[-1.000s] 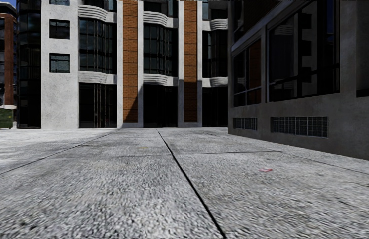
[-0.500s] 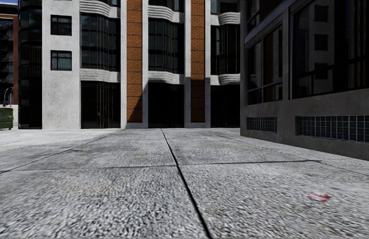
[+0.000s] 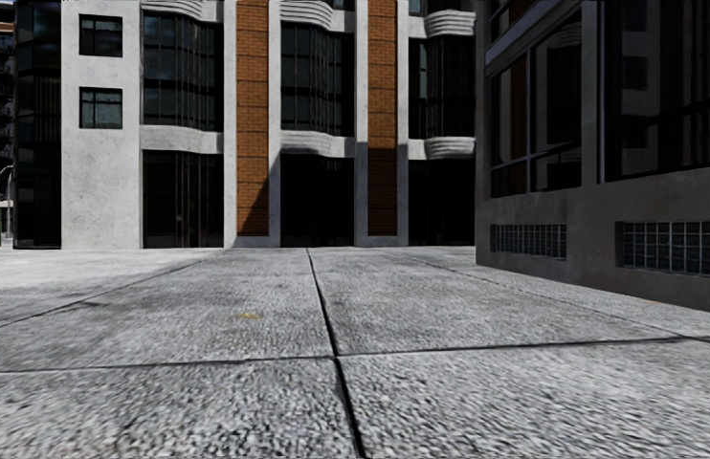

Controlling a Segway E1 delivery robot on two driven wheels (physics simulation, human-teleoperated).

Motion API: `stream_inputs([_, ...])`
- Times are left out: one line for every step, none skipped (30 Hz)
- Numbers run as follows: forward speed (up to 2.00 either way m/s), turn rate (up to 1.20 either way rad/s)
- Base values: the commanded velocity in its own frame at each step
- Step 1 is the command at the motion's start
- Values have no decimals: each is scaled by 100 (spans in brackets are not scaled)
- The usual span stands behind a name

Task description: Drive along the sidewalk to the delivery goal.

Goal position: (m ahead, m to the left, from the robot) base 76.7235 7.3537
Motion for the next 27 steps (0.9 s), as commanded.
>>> stream_inputs([200, 0])
stream_inputs([200, 0])
stream_inputs([200, 0])
stream_inputs([200, 0])
stream_inputs([200, 0])
stream_inputs([200, 0])
stream_inputs([200, 0])
stream_inputs([200, 0])
stream_inputs([200, 0])
stream_inputs([200, 0])
stream_inputs([200, 0])
stream_inputs([200, 0])
stream_inputs([200, 0])
stream_inputs([200, 0])
stream_inputs([200, 0])
stream_inputs([200, 0])
stream_inputs([200, 0])
stream_inputs([200, 0])
stream_inputs([200, 0])
stream_inputs([200, 0])
stream_inputs([200, 0])
stream_inputs([200, 0])
stream_inputs([200, 0])
stream_inputs([200, 0])
stream_inputs([200, 0])
stream_inputs([200, 0])
stream_inputs([200, 0])
